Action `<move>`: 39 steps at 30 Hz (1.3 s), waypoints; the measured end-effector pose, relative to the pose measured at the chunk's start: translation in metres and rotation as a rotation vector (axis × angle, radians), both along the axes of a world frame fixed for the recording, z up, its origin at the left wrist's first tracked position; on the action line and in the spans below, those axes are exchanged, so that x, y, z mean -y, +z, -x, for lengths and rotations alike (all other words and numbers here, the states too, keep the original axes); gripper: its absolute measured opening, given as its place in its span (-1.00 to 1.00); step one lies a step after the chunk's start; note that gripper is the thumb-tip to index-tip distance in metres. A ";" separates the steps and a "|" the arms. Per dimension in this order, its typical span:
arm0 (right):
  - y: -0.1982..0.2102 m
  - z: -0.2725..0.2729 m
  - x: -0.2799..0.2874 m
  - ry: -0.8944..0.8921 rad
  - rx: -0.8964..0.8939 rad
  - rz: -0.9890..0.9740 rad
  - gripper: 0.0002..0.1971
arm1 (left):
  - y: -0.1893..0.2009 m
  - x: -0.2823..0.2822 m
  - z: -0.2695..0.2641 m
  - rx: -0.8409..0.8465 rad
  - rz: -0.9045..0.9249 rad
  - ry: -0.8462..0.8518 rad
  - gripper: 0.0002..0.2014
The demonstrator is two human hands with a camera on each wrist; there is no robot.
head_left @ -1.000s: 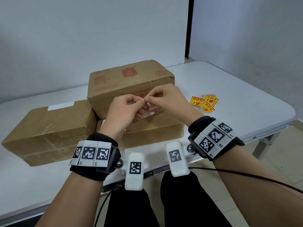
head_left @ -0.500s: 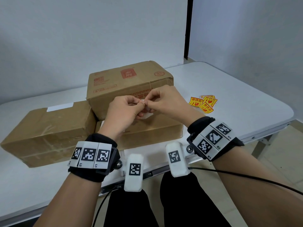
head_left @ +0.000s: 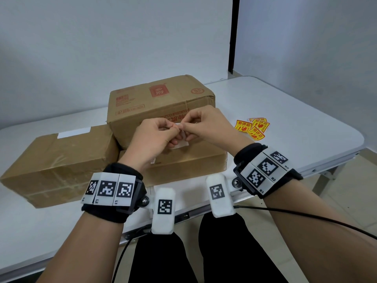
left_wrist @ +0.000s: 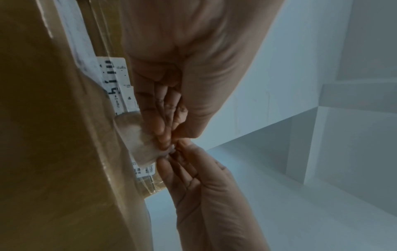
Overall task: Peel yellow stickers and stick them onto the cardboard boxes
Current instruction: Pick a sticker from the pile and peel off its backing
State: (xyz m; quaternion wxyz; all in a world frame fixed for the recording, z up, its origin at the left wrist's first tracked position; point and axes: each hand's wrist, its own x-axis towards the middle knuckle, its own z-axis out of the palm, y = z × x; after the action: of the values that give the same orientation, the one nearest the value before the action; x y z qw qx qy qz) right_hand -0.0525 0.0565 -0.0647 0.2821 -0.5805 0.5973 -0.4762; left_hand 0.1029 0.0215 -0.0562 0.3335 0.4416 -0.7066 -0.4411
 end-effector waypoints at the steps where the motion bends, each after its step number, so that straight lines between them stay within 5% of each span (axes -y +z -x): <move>1: 0.000 0.000 0.000 -0.006 -0.019 0.000 -0.86 | 0.000 0.000 0.000 -0.002 -0.009 0.001 -0.87; 7: 0.000 0.000 -0.001 -0.011 -0.041 0.016 -0.90 | -0.002 0.000 0.002 -0.057 -0.057 -0.009 -0.87; 13: -0.002 0.008 -0.005 -0.032 0.170 -0.042 -0.90 | -0.003 0.002 -0.001 -0.163 -0.144 -0.012 -0.87; 24: 0.005 0.001 -0.005 -0.045 -0.003 0.030 -0.92 | 0.002 0.002 0.006 -0.143 -0.061 0.007 -0.90; 39: -0.007 0.002 0.001 0.021 0.469 -0.096 -0.89 | -0.004 -0.003 0.009 -0.411 -0.344 -0.045 -0.90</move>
State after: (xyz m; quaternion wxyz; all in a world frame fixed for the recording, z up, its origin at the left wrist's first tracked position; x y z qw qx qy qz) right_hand -0.0546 0.0559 -0.0719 0.4451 -0.4462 0.5313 -0.5661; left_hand 0.0938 0.0246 -0.0607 0.3803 0.3772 -0.5481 -0.6424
